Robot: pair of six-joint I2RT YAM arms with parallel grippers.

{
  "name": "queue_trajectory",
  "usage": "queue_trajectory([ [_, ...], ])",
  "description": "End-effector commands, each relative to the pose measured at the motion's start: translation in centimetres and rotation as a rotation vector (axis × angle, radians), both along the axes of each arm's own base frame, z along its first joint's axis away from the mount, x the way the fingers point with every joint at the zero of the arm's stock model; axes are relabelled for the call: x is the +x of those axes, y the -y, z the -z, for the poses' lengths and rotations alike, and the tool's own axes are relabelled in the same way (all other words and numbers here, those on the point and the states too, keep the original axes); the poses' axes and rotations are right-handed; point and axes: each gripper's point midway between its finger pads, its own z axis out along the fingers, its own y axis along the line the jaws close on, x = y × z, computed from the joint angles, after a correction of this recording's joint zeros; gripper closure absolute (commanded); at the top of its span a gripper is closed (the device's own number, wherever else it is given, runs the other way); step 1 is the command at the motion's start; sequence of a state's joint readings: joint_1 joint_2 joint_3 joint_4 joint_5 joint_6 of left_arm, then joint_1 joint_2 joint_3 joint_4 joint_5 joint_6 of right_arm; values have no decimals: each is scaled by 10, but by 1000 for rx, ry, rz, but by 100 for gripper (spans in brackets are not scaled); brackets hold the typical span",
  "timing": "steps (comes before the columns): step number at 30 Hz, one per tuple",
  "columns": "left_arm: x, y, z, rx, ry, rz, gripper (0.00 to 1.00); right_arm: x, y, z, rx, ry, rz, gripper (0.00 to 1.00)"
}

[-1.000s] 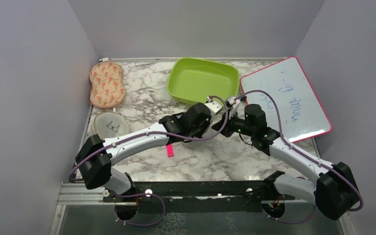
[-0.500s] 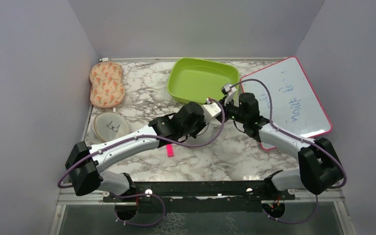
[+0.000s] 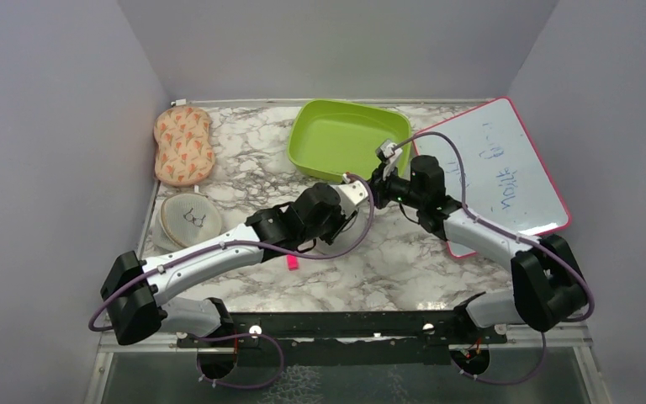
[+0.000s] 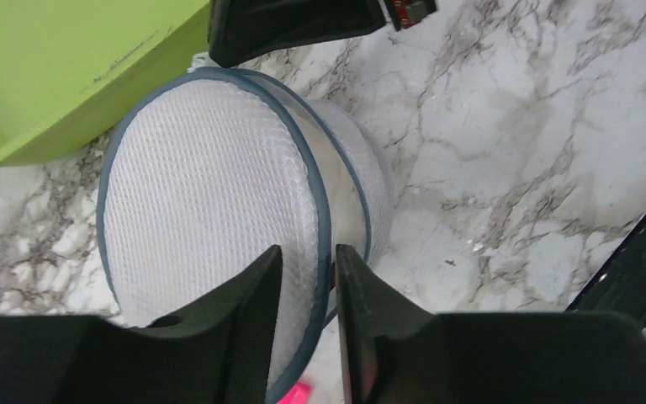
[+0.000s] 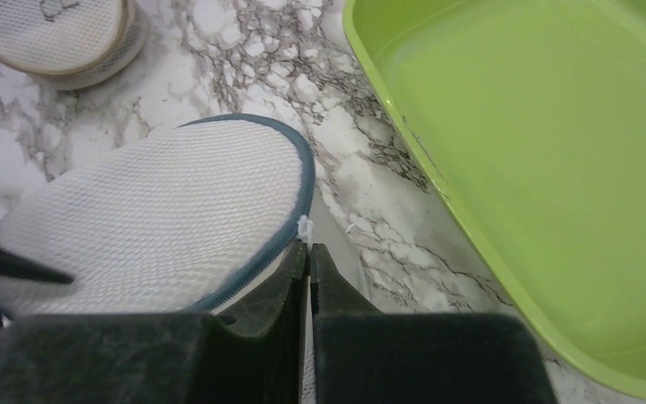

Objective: Unzip the laundry bag and remove the bra
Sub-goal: Unzip the laundry bag at the center of the board.

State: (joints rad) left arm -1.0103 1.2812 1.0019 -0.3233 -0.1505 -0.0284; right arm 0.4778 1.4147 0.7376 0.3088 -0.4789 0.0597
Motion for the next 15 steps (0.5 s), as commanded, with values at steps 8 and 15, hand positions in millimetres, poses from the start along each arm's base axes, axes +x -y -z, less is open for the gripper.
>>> queue_trajectory([
  [8,5,7,-25,-154,-114,-225,31,-61,13,-9,46,-170,-52,99],
  [15,9,29,-15,-183,-165,-219,25,-83,20,-6,63,-223,-52,99],
])
